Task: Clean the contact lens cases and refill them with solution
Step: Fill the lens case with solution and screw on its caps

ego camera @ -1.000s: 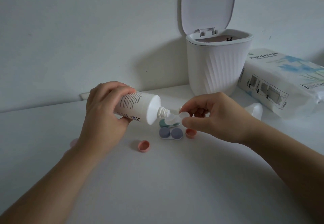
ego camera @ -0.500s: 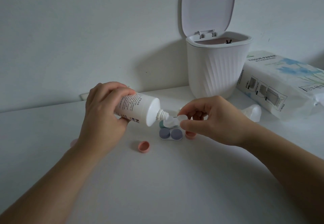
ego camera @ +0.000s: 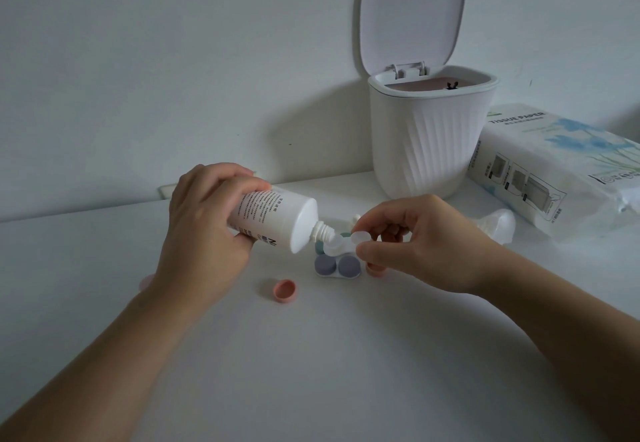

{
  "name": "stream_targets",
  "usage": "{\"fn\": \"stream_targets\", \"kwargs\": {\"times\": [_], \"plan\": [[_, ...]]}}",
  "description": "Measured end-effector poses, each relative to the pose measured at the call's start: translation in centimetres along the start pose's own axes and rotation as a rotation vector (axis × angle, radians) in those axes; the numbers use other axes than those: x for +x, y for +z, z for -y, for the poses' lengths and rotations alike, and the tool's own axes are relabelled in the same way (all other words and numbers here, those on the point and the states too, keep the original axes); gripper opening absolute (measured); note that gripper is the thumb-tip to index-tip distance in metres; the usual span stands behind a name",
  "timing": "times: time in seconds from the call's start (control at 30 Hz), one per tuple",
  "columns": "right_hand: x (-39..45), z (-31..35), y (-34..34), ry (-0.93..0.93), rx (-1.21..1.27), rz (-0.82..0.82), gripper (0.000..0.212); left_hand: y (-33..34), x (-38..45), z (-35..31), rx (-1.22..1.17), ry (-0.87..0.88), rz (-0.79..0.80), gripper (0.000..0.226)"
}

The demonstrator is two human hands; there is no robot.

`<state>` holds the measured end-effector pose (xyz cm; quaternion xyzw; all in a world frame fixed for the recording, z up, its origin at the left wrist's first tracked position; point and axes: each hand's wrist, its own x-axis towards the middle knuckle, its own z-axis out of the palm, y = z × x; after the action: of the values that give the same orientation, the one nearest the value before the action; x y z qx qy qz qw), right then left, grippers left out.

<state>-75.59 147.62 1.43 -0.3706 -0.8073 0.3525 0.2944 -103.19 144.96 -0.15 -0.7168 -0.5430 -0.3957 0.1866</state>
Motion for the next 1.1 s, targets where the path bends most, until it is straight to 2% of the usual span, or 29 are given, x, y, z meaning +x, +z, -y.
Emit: {"fn": "stream_targets", "kwargs": {"times": [0.3,0.77,1.1], "plan": [[0.01,-0.15,0.04,0.008,0.013,-0.013,0.004,-0.07,-0.01,0.03,0.001,-0.011,-0.007,0.065],[0.09,-0.12,-0.03,0.012,0.061,-0.063,0.004,-0.31,-0.1,-0.67,-0.134,-0.215,-0.014,0.068],[0.08,-0.07,-0.02,0.017,0.058,-0.055,0.006,-0.25,-0.06,-0.6,-0.098,-0.156,-0.01,0.067]]}}
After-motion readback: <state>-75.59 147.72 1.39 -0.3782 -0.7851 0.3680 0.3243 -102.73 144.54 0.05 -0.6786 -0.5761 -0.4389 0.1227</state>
